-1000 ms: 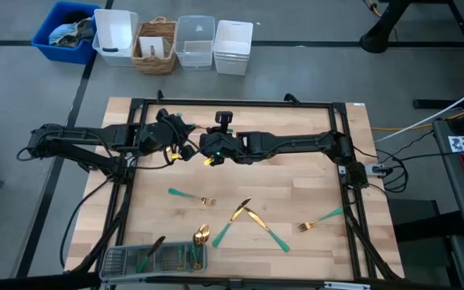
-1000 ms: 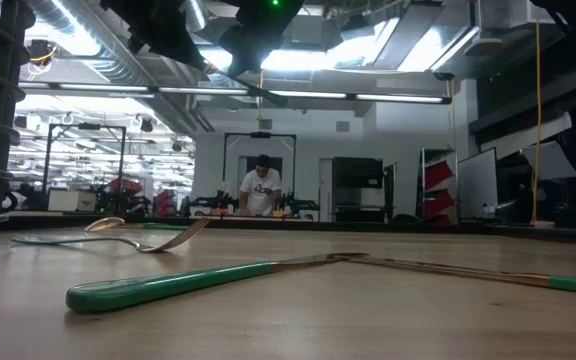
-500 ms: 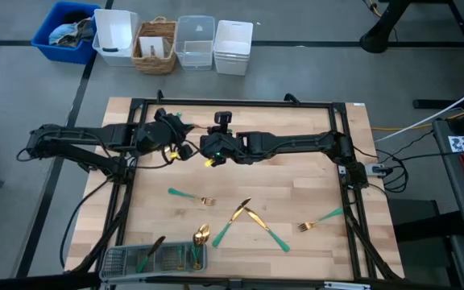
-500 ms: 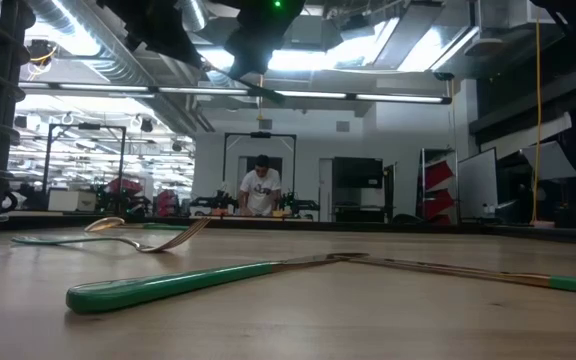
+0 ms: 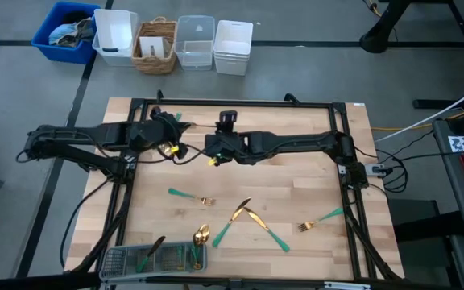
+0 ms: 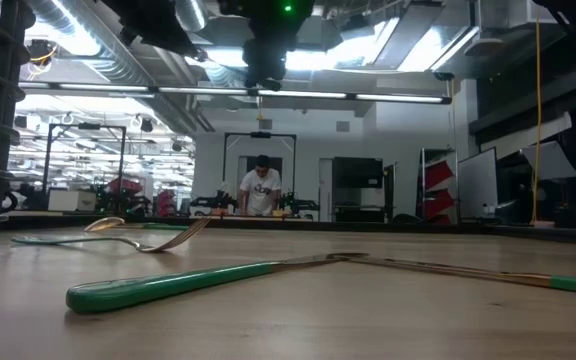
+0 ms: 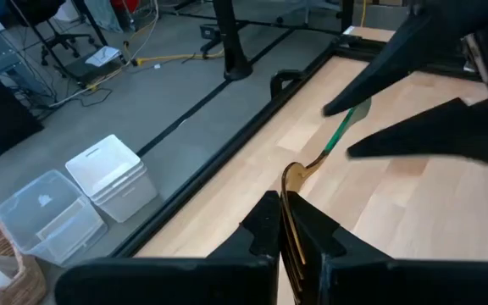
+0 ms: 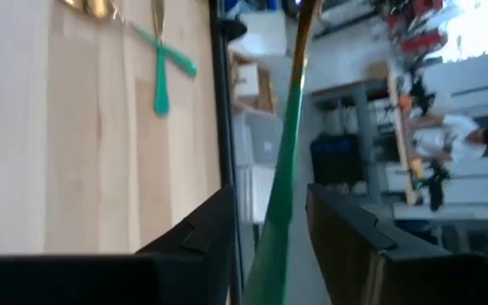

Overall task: Sort silverware
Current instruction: Put the middle fork into the cutlery rack

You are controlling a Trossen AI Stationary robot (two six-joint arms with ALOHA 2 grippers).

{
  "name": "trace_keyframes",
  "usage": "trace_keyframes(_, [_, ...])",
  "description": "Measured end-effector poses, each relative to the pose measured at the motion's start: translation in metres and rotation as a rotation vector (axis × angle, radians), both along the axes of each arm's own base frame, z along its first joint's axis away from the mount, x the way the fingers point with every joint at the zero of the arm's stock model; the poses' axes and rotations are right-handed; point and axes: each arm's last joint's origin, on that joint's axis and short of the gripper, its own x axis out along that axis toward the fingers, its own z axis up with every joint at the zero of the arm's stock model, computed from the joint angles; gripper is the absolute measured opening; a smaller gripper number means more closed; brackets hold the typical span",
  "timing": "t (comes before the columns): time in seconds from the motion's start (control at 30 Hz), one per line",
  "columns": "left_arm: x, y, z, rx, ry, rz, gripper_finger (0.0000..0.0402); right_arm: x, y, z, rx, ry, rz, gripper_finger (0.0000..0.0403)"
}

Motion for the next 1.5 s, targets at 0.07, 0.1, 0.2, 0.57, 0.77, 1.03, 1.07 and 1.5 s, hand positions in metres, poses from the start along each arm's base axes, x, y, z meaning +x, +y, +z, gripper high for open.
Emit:
trace_keyframes(0.07, [-0.009, -0.002, 0.003, -0.001, 0.003, -0.006, 0.0, -0.01, -0.001, 0.006, 0.029, 0.013, -0.029, 0.0147])
trace_keyframes(0.1, [-0.014, -0.003, 0.004, -0.004, 0.002, -0.009, 0.0, -0.016, -0.002, 0.01, 0.049, 0.016, -0.042, 0.0147])
trace_keyframes(0.2, [-0.033, -0.007, 0.007, -0.018, 0.008, -0.034, 0.0, -0.033, -0.007, 0.019, 0.11, 0.052, -0.079, 0.0147])
trace_keyframes(0.57, [-0.108, -0.026, 0.018, -0.203, -0.078, -0.474, 0.0, -0.082, -0.027, 0.043, 0.231, 0.072, -0.292, 0.0147])
trace_keyframes(0.77, [-0.131, -0.032, 0.017, -0.328, -0.095, -0.742, 0.0, -0.085, -0.025, 0.043, 0.329, 0.093, -0.265, 0.0147])
trace_keyframes(1.03, [-0.095, -0.051, 0.005, -0.303, 0.027, -0.97, 0.0, -0.085, -0.018, 0.042, 0.54, 0.161, -0.103, 0.0147])
trace_keyframes(1.07, [-0.089, -0.055, 0.004, -0.287, 0.048, -1.026, 0.0, -0.085, -0.017, 0.044, 0.562, 0.155, -0.091, 0.0147])
trace_keyframes(1.5, [-0.048, -0.095, -0.014, -0.223, 0.27, -1.256, 0.0, -0.11, -0.011, 0.054, 0.723, 0.022, 0.047, 0.0147])
